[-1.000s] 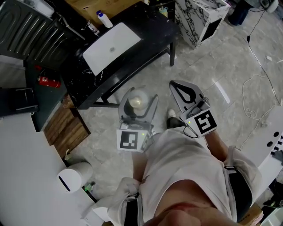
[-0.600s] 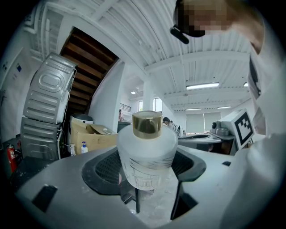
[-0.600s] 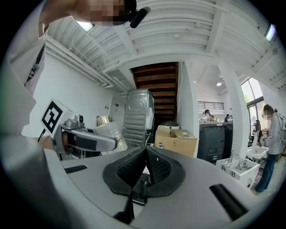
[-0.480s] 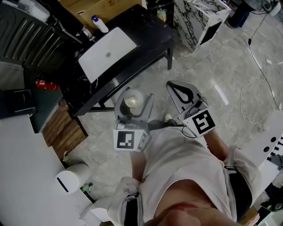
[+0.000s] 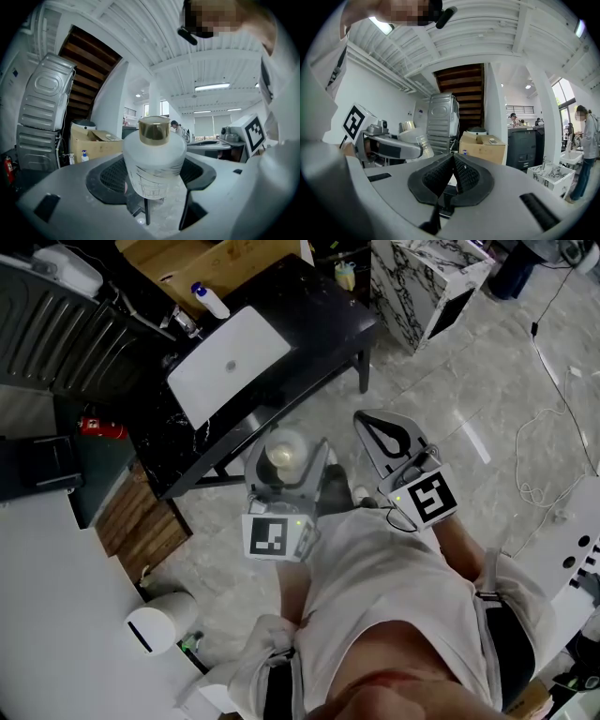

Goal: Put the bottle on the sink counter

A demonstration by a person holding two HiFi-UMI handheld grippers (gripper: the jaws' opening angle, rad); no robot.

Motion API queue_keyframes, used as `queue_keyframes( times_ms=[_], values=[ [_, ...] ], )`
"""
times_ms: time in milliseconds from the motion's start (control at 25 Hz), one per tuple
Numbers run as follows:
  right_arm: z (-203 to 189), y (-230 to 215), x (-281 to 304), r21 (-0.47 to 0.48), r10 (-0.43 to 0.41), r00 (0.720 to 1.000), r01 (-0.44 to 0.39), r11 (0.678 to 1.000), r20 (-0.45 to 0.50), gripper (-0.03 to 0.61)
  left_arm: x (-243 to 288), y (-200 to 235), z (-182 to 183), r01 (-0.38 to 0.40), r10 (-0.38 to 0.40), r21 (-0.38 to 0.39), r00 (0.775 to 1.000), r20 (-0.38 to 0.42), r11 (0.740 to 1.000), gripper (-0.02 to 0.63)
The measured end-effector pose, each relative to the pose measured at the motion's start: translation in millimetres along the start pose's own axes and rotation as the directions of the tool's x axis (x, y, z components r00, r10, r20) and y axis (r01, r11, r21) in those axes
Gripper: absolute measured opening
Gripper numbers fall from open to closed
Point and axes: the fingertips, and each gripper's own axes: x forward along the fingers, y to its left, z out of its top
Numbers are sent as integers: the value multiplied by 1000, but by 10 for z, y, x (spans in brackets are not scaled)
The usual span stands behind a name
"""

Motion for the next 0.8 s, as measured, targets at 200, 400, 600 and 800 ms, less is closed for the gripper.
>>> queue_keyframes(
  times_ms=[200,400,600,800],
  values=[
    [-1,-110,170,-7,-6,1000,6,1000,5,-2,173,125,22,8,-8,-2,1000,0,1000,324],
    [-24,-243,385,-1,-20,1000,20,1000,-7,-2,386,313,-2,24,-24,2,1000,-8,1000,324],
    [-24,-399,655,-2,-37,999,37,999,-11,-2,624,522,10,44,-44,3,999,-1,999,324],
    [-21,-550,990,2,-60,998,60,998,-20,-2,879,806,10,69,-69,2,998,-1,998,324]
  ],
)
